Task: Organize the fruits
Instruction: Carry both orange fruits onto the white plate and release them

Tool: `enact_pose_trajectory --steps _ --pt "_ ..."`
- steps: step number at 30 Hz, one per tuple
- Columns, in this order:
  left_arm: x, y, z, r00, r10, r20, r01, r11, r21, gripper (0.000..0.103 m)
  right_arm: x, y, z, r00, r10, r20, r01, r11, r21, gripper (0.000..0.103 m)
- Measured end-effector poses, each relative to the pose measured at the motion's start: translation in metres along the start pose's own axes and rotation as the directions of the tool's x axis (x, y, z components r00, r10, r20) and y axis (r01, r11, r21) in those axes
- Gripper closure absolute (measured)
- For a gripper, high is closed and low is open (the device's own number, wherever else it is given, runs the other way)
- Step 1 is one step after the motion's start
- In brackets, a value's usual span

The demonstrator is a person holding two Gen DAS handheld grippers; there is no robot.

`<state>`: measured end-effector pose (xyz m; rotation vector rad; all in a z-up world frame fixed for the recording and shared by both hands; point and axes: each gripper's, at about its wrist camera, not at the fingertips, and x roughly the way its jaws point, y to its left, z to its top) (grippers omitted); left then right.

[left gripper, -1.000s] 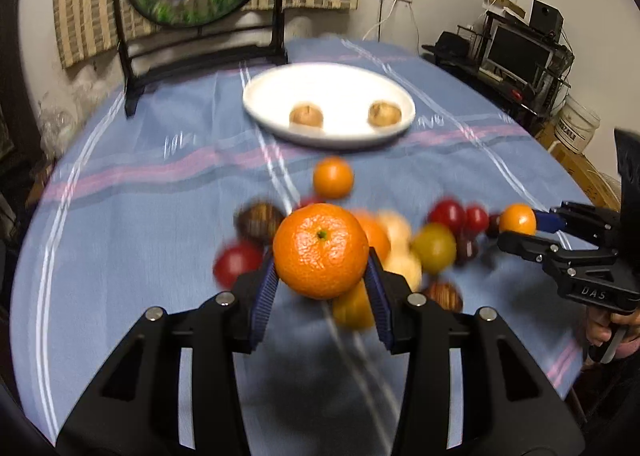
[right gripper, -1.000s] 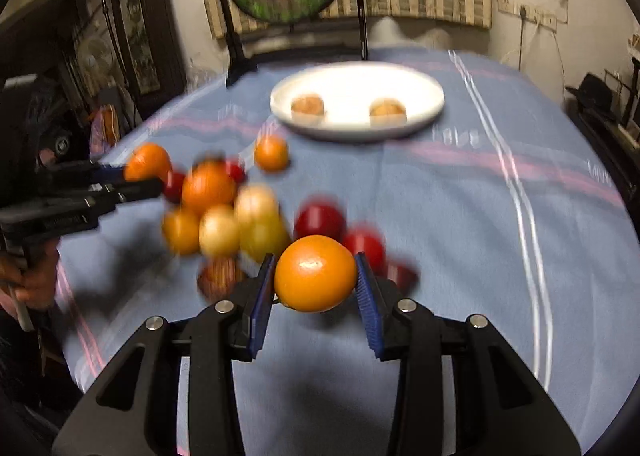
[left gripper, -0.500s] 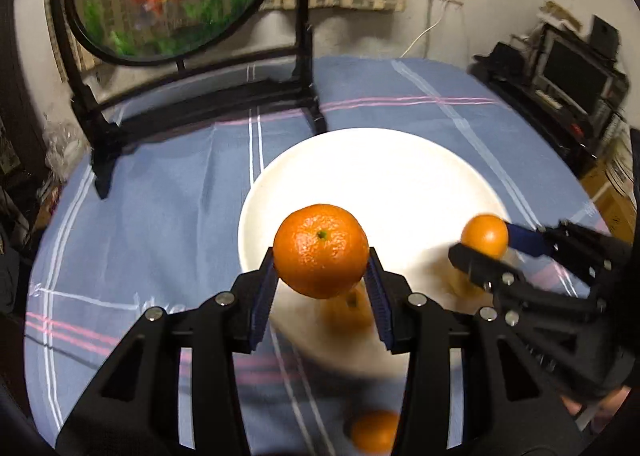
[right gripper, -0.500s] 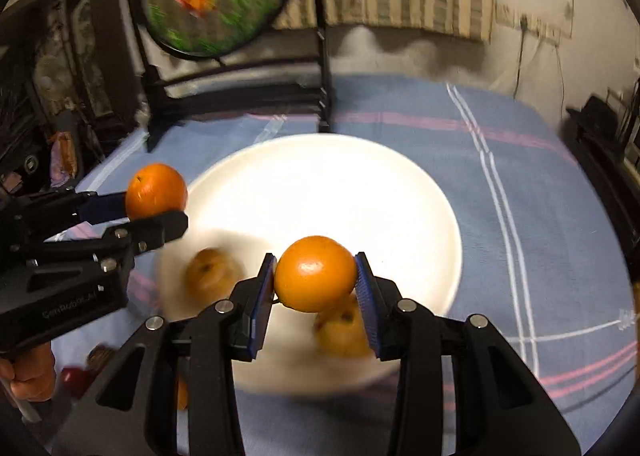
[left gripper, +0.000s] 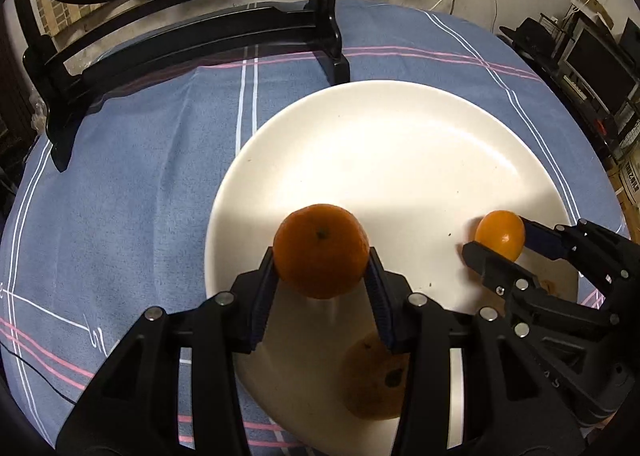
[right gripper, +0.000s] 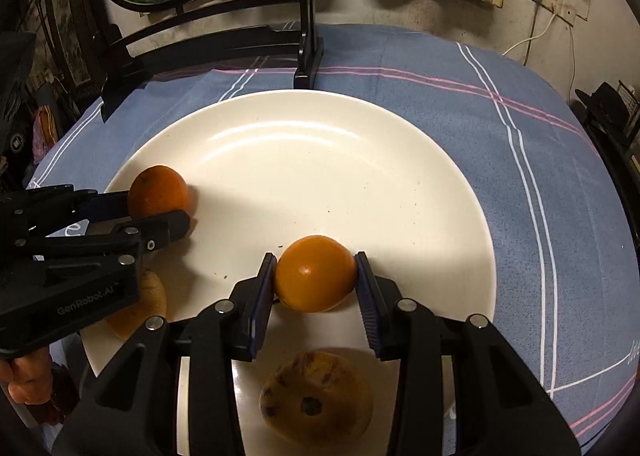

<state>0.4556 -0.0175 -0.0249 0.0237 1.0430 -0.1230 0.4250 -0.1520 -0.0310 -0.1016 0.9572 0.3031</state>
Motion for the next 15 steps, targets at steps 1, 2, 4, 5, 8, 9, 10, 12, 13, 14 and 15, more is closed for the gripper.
enact_pose_trajectory --steps 1,2,4,5,8,9,10,12,13,14,15 --pt "0.0 -0.001 0.0 1.0 0.005 0.0 -0.005 1.0 0.001 0.058 0.0 0.0 0.0 1.0 0.0 -0.001 0.0 1.0 -0.002 0.062" --pt "0.001 -0.002 0.0 1.0 0.011 0.001 -0.011 1.0 0.0 0.057 0.0 0.0 0.0 1.0 0.0 -0.005 0.0 1.0 -0.005 0.061" --pt "-0.003 -0.004 -0.001 1.0 0.018 0.016 -0.018 1.0 -0.004 0.037 0.001 0.001 0.0 1.0 -0.005 -0.019 0.005 1.0 -0.012 0.059" --pt "-0.008 -0.004 -0.002 0.999 0.032 0.032 -0.032 0.999 -0.007 0.035 -0.001 0.001 0.0 1.0 0.003 -0.012 -0.003 1.0 -0.012 0.059" --pt "-0.03 -0.004 0.0 0.997 0.022 0.075 -0.022 1.0 -0.009 0.032 -0.022 0.001 -0.002 0.999 0.01 0.036 -0.01 1.0 -0.009 0.059" --pt "-0.038 -0.004 0.0 0.996 0.02 0.09 -0.019 1.0 -0.014 0.028 -0.032 0.002 -0.003 0.998 0.008 0.059 -0.007 1.0 -0.009 0.059" --pt "-0.051 -0.003 -0.001 0.993 0.02 0.116 -0.018 1.0 -0.022 0.025 -0.04 0.002 -0.003 0.997 0.007 0.076 -0.006 1.0 -0.01 0.057" --pt "-0.072 -0.003 -0.006 0.987 0.022 0.158 -0.017 0.999 -0.031 0.021 -0.062 0.003 -0.007 0.992 0.003 0.125 -0.002 1.0 -0.011 0.049" --pt "-0.086 -0.003 -0.011 0.982 0.028 0.185 -0.022 0.999 -0.039 0.017 -0.077 0.004 -0.012 0.987 0.008 0.159 -0.006 1.0 -0.014 0.049" --pt "-0.098 -0.003 -0.015 0.978 0.036 0.207 -0.027 0.999 -0.046 0.016 -0.091 0.006 -0.016 0.983 0.016 0.184 -0.013 1.0 -0.02 0.049" --pt "-0.109 -0.003 -0.021 0.973 0.045 0.228 -0.034 0.998 -0.051 0.014 -0.108 0.008 -0.024 0.976 0.024 0.217 -0.018 0.999 -0.026 0.049"
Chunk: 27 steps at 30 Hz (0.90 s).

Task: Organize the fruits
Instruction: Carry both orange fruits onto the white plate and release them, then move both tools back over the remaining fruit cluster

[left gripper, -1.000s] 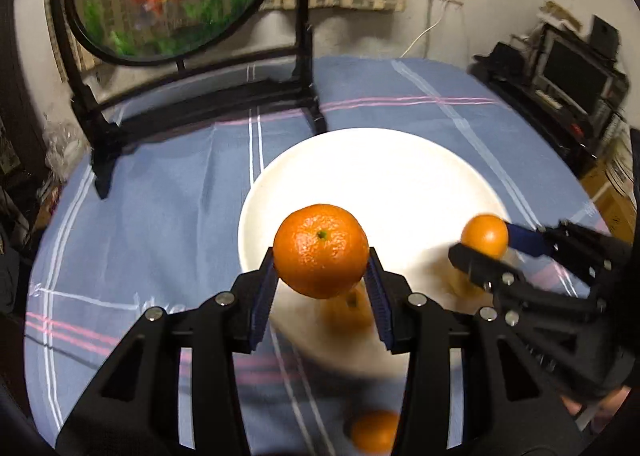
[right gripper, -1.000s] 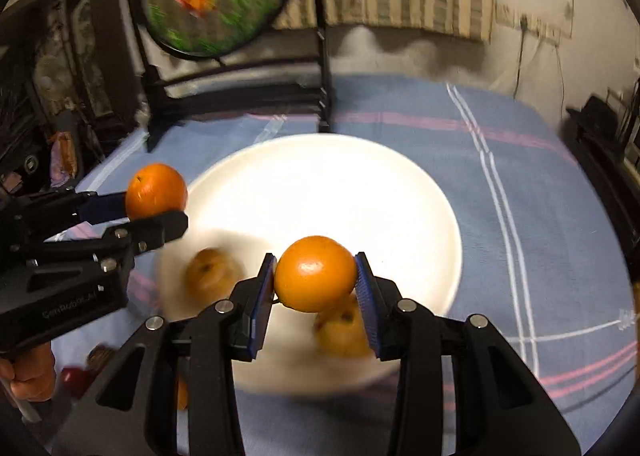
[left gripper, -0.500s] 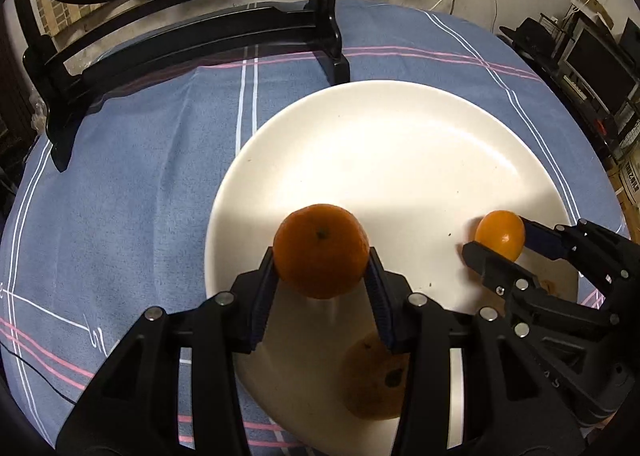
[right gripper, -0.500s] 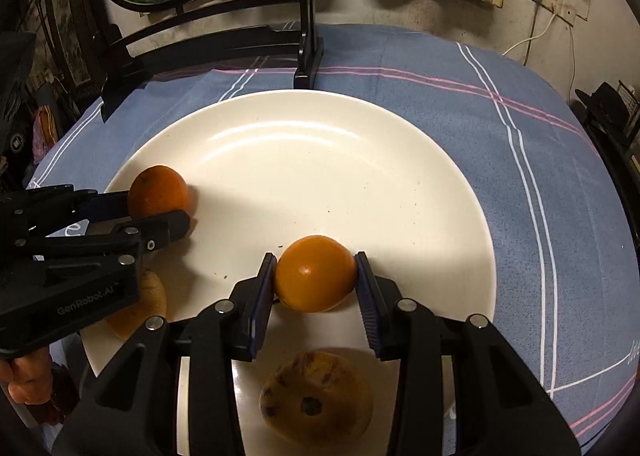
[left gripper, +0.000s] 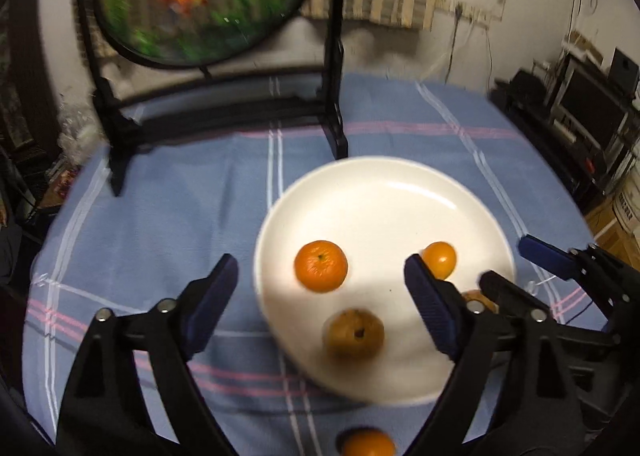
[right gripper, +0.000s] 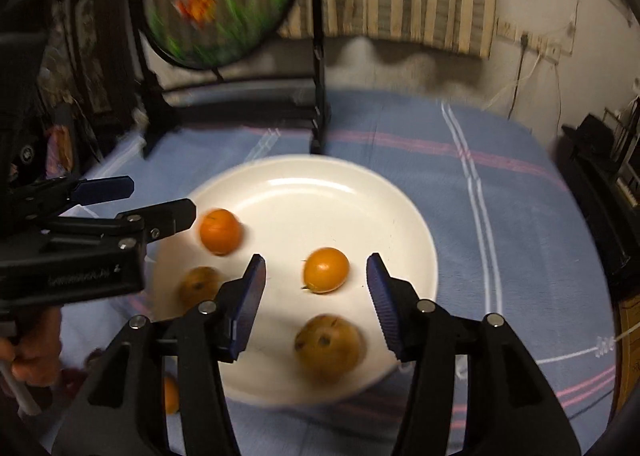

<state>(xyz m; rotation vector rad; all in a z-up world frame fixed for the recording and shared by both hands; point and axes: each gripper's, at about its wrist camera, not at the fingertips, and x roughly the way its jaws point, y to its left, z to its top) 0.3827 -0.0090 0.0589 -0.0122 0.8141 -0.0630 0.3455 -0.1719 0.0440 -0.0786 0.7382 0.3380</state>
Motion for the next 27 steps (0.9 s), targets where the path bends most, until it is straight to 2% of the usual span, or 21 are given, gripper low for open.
enact_pose_trajectory --steps 5,10,14,18,27 --pt "-0.068 -0.007 -0.035 0.994 0.01 0.111 -0.012 1.0 0.017 0.01 -0.069 0.015 -0.031 0.995 0.029 0.096 -0.028 0.999 -0.02 0.048" --pt "-0.104 -0.013 -0.079 0.991 0.0 0.134 -0.005 0.999 0.034 0.008 -0.112 0.028 -0.078 0.99 0.054 0.127 -0.049 0.998 -0.04 0.048" --pt "-0.124 -0.018 -0.12 0.991 0.005 0.134 -0.01 0.999 0.039 0.008 -0.127 0.033 -0.112 0.991 0.047 0.125 -0.041 0.998 -0.05 0.048" --pt "-0.134 -0.021 -0.157 0.993 0.02 0.117 -0.025 0.999 0.043 0.008 -0.137 0.03 -0.144 0.993 0.061 0.097 -0.06 0.998 -0.006 0.048" --pt "-0.133 -0.022 -0.221 0.998 0.018 0.064 -0.02 0.999 0.031 0.008 -0.132 0.018 -0.189 0.999 0.04 0.027 -0.041 0.997 0.065 0.048"
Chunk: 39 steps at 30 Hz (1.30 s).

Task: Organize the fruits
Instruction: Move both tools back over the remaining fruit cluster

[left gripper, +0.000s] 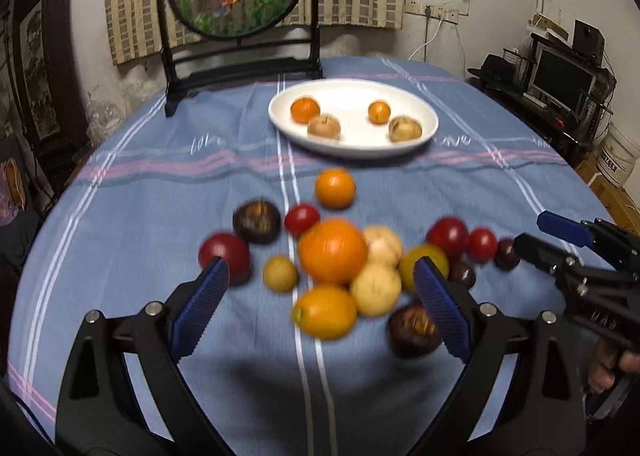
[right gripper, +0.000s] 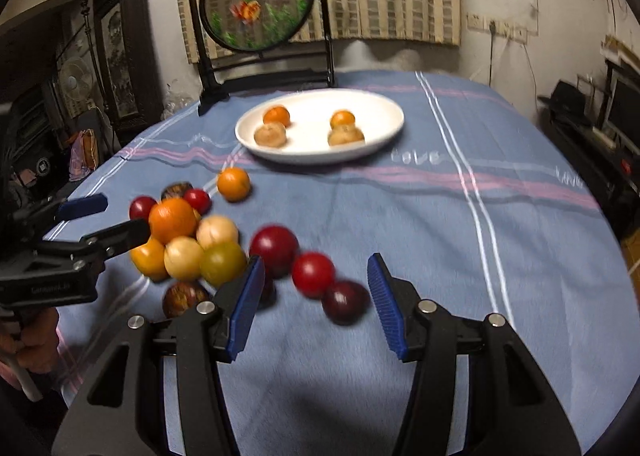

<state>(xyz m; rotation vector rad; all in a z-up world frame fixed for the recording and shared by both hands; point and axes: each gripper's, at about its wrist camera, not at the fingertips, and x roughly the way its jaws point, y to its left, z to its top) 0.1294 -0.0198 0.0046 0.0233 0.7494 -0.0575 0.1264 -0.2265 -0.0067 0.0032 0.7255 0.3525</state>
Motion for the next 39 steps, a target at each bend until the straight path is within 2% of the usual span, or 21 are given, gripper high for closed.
enact_pose_trajectory --steps 2,5,7,10,11,13,16,20,25,30,39 --pt "0.006 0.002 -0.014 0.999 -0.013 -0.034 0.012 1.0 -0.018 0.007 0.001 -0.007 -0.005 0.999 0.024 -0.028 -0.023 0.999 0.038 0.048" --pt "0.015 0.007 -0.026 0.996 -0.027 -0.086 0.023 0.999 -0.046 0.007 -0.002 -0.012 -0.01 0.999 0.017 -0.028 -0.015 0.998 0.061 0.048" --pt "0.009 0.012 -0.028 0.998 -0.049 -0.042 0.046 0.996 -0.072 0.007 0.004 -0.014 -0.013 0.997 0.033 -0.066 -0.028 0.996 0.083 0.048" --pt "0.011 0.014 -0.027 0.996 -0.078 -0.045 0.074 0.994 -0.082 0.007 0.016 -0.017 -0.023 0.989 0.07 -0.133 -0.054 0.99 0.127 0.048" --pt "0.011 0.014 -0.027 0.995 -0.092 -0.044 0.089 0.993 -0.082 0.007 0.017 -0.016 -0.024 0.988 0.056 -0.146 -0.037 0.992 0.124 0.048" --pt "0.01 0.013 -0.027 0.994 -0.1 -0.037 0.097 0.992 -0.077 0.007 0.011 -0.009 -0.023 0.992 0.033 -0.118 -0.023 0.996 0.089 0.048" --pt "0.008 0.009 -0.026 0.993 -0.111 -0.026 0.11 0.993 -0.051 0.007 0.012 -0.004 -0.023 0.991 -0.015 -0.131 0.023 0.998 0.061 0.048" --pt "0.006 0.003 -0.027 0.994 -0.103 -0.022 0.102 0.995 -0.021 0.007 0.013 -0.01 -0.018 0.99 -0.022 -0.138 0.03 0.998 0.054 0.048" --pt "0.008 0.005 -0.027 0.993 -0.113 -0.028 0.112 0.993 -0.028 0.007 0.021 -0.012 -0.007 0.984 -0.088 -0.155 0.087 0.996 -0.016 0.048" --pt "0.009 0.006 -0.027 0.992 -0.123 -0.034 0.122 0.992 -0.037 0.007 0.034 -0.01 -0.003 0.977 -0.116 -0.177 0.104 0.992 -0.075 0.048" --pt "0.009 0.008 -0.027 0.991 -0.132 -0.037 0.13 0.991 -0.044 0.007 0.045 -0.007 -0.001 0.971 -0.11 -0.214 0.086 0.989 -0.119 0.05"
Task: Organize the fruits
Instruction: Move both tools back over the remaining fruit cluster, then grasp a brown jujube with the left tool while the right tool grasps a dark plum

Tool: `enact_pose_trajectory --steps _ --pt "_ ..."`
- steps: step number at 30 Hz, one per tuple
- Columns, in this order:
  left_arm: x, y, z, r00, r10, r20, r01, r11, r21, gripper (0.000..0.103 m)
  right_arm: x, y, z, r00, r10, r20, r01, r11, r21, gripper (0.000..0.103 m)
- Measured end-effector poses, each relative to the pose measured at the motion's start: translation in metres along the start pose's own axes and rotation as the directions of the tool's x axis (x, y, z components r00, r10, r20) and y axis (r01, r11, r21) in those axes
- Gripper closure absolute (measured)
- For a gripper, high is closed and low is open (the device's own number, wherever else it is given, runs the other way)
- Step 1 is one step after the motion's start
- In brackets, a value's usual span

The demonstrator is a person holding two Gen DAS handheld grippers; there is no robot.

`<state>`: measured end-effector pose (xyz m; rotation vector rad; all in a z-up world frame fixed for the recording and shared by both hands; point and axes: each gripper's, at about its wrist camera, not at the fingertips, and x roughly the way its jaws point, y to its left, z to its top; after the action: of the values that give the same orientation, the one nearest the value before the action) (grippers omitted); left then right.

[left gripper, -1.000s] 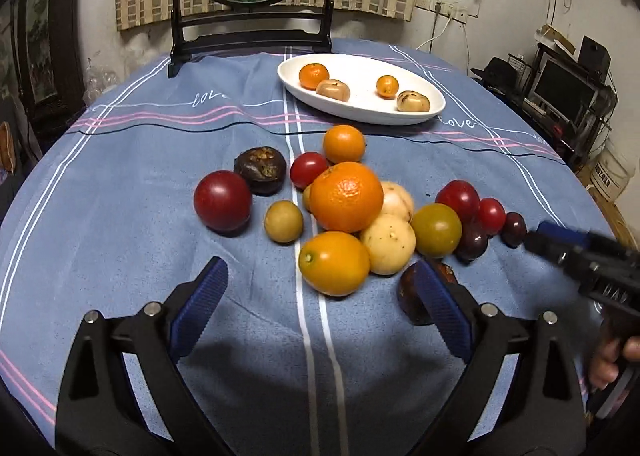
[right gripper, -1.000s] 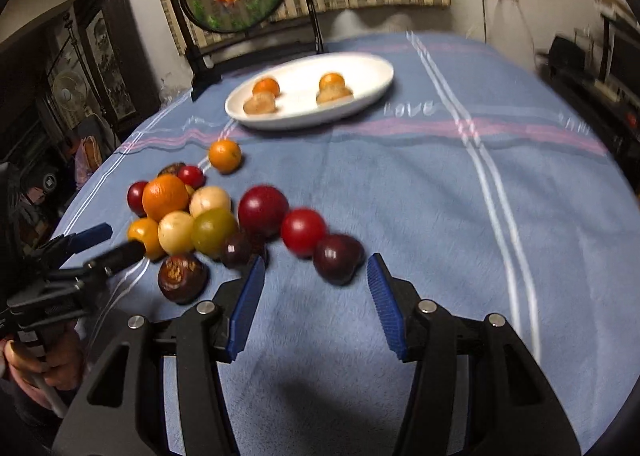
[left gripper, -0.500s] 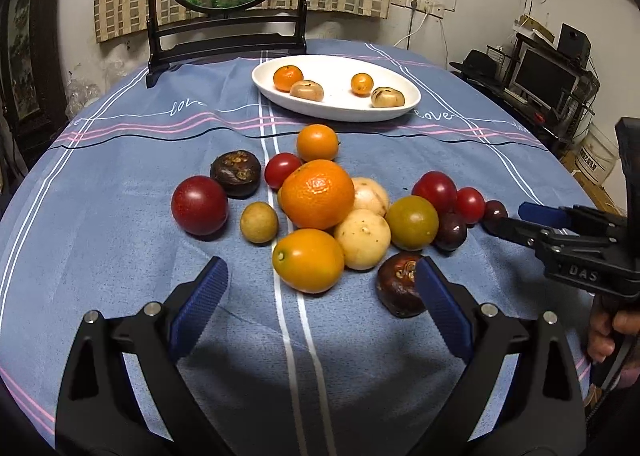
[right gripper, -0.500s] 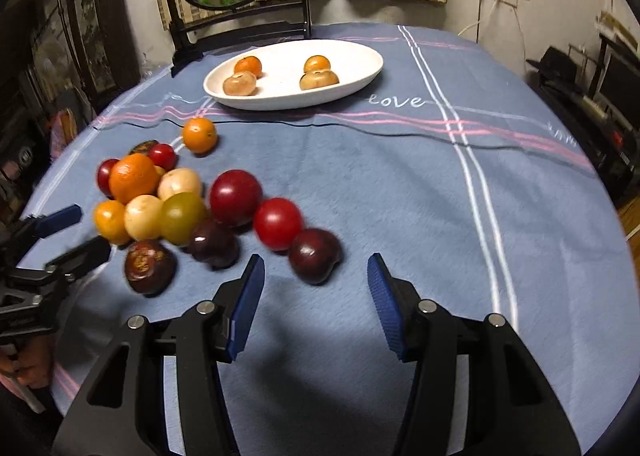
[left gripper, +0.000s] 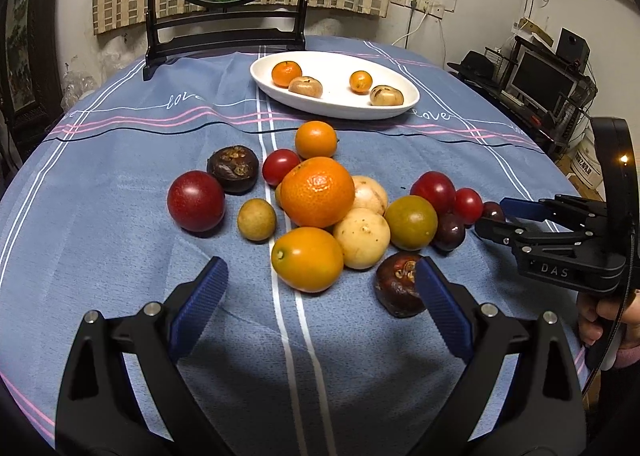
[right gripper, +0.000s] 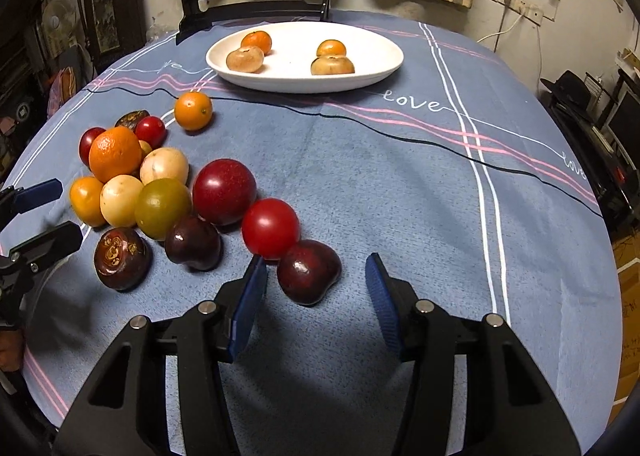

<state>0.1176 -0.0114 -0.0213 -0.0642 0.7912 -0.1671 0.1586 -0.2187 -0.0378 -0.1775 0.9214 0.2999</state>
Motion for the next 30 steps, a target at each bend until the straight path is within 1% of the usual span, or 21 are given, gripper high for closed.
enact_pose_trajectory --steps 11,16,18,19,22,25,26,27,28,29,30 --pt "0.001 0.0 0.0 1.0 0.001 -0.002 -0.001 1.0 -0.005 0.007 0.007 0.004 0.003 1.0 -0.004 -0.022 0.003 1.0 -0.024 0.051" --pt "0.002 0.002 0.0 1.0 0.001 -0.006 -0.001 1.0 -0.01 0.007 0.007 0.005 0.003 1.0 -0.006 -0.017 0.005 1.0 -0.024 0.06" --pt "0.002 0.002 0.0 1.0 0.0 -0.005 0.0 1.0 -0.011 0.007 0.007 0.004 0.003 1.0 -0.01 -0.013 0.009 1.0 -0.021 0.069" --pt "0.002 0.002 0.0 1.0 -0.001 -0.005 0.001 1.0 -0.01 0.007 0.006 0.004 0.003 1.0 -0.01 -0.007 0.01 1.0 -0.021 0.071" --pt "0.0 0.001 -0.001 1.0 -0.022 0.006 0.022 1.0 -0.003 0.007 0.0 0.004 0.001 1.0 -0.013 0.017 0.013 1.0 -0.013 0.071" --pt "-0.007 -0.004 -0.003 0.996 -0.083 0.03 0.081 0.996 0.04 0.009 -0.01 -0.003 -0.003 0.998 0.025 0.061 -0.027 0.999 0.046 0.071" --pt "-0.01 -0.008 -0.005 0.993 -0.113 0.037 0.11 0.991 0.07 0.012 -0.013 -0.005 -0.005 0.996 0.051 0.076 -0.057 0.996 0.07 0.071" --pt "-0.013 -0.015 -0.007 0.986 -0.161 0.039 0.156 0.98 0.123 0.022 -0.017 -0.008 -0.008 0.993 0.071 0.093 -0.079 0.993 0.092 0.071" --pt "-0.013 -0.021 -0.009 0.982 -0.187 0.026 0.181 0.97 0.161 0.034 -0.02 -0.009 -0.008 0.991 0.077 0.108 -0.089 0.99 0.108 0.071" --pt "-0.012 -0.027 -0.011 0.98 -0.199 0.007 0.194 0.961 0.196 0.041 -0.023 -0.01 -0.009 0.989 0.083 0.122 -0.098 0.988 0.121 0.071" --pt "-0.008 -0.038 -0.014 0.982 -0.189 -0.022 0.189 0.951 0.246 0.054 -0.025 -0.011 -0.011 0.987 0.089 0.132 -0.106 0.986 0.13 0.071"
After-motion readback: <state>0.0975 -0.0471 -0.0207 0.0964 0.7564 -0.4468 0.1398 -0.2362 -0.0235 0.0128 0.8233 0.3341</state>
